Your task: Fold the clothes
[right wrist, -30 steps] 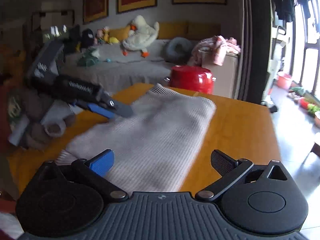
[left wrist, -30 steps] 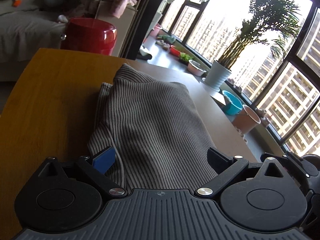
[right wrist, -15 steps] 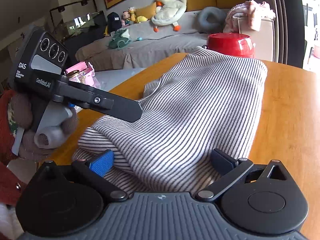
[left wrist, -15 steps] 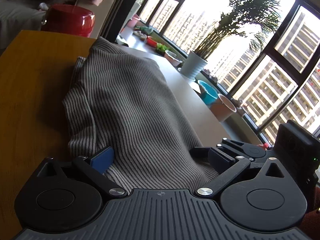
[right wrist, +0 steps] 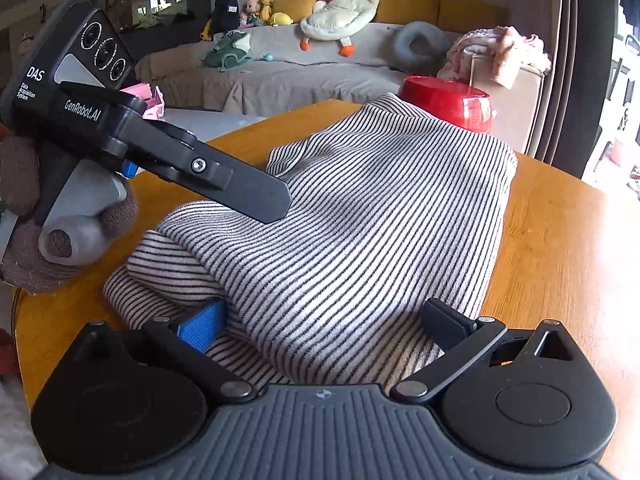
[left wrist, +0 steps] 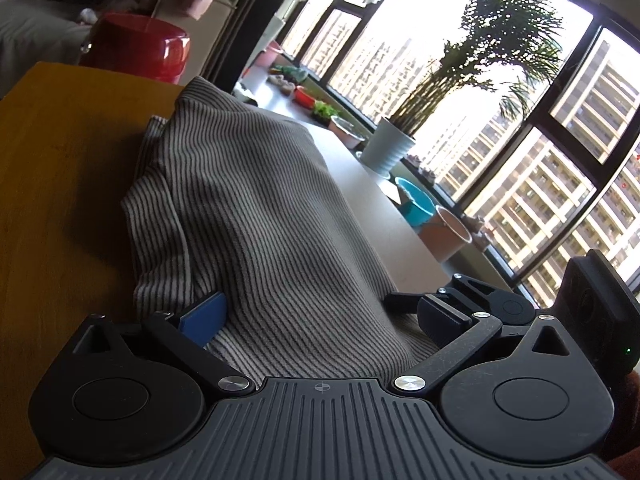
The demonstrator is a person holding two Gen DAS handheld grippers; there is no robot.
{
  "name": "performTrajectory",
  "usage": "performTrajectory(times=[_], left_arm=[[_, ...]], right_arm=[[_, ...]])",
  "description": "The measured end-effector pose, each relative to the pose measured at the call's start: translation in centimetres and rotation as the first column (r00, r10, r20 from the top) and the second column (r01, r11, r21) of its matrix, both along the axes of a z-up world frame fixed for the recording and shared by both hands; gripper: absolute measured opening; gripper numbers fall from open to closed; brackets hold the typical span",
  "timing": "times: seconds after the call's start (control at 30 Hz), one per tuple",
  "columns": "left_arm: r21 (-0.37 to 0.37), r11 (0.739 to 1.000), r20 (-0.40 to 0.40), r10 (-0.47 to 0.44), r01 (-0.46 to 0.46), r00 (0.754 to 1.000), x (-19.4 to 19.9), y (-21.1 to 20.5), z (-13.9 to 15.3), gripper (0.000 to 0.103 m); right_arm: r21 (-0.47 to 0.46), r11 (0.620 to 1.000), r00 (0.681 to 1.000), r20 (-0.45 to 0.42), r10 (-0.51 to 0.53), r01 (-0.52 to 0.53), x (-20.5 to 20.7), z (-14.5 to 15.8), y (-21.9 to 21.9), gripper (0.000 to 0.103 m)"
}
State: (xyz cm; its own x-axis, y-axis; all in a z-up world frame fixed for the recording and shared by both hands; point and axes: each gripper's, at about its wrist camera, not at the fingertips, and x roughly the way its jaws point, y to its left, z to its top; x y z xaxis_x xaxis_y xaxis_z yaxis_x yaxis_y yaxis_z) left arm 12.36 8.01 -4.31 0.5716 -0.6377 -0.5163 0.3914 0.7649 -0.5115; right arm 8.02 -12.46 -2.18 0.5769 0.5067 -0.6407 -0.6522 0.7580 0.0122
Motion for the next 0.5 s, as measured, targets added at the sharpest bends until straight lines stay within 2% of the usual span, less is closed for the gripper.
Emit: performTrajectory(times=[0.13, 0.23, 0.37, 0.5], left_arm=[[-0.038, 0.999, -0.009, 0.012, -0.012, 1.0, 0.1, 0.5, -0.1, 0.103], [-0.061, 0.998, -0.015, 0.02, -0.021, 1.0, 0.1, 0.8, -0.3, 0.103], [-0.043, 0.999, -0.007, 0.026, -0.026, 1.0, -0.3, 0.7, -0.1, 0.103], [-0.009, 0.999, 0.005, 0.041, -0.041, 0.999, -1.2, 0.9, 0.8, 0.103]], right_arm=[[-0.051, 0.999, 1.0, 0.009, -0.006, 0.007, -0.9, 0.0, 0.5, 0.103], [-0.056, 0.998, 0.999, 0.003, -0.033, 0.033, -1.2, 0.0, 0.7, 0.103], [-0.067, 0.997, 0.999, 0.009, -0.045, 0.046, -2.0, 0.2, 0.4, 0.103], [-0.105, 0.993, 0.996, 0.066, -0.055, 0.062, -3.7, 1.1, -0.7, 0.103]])
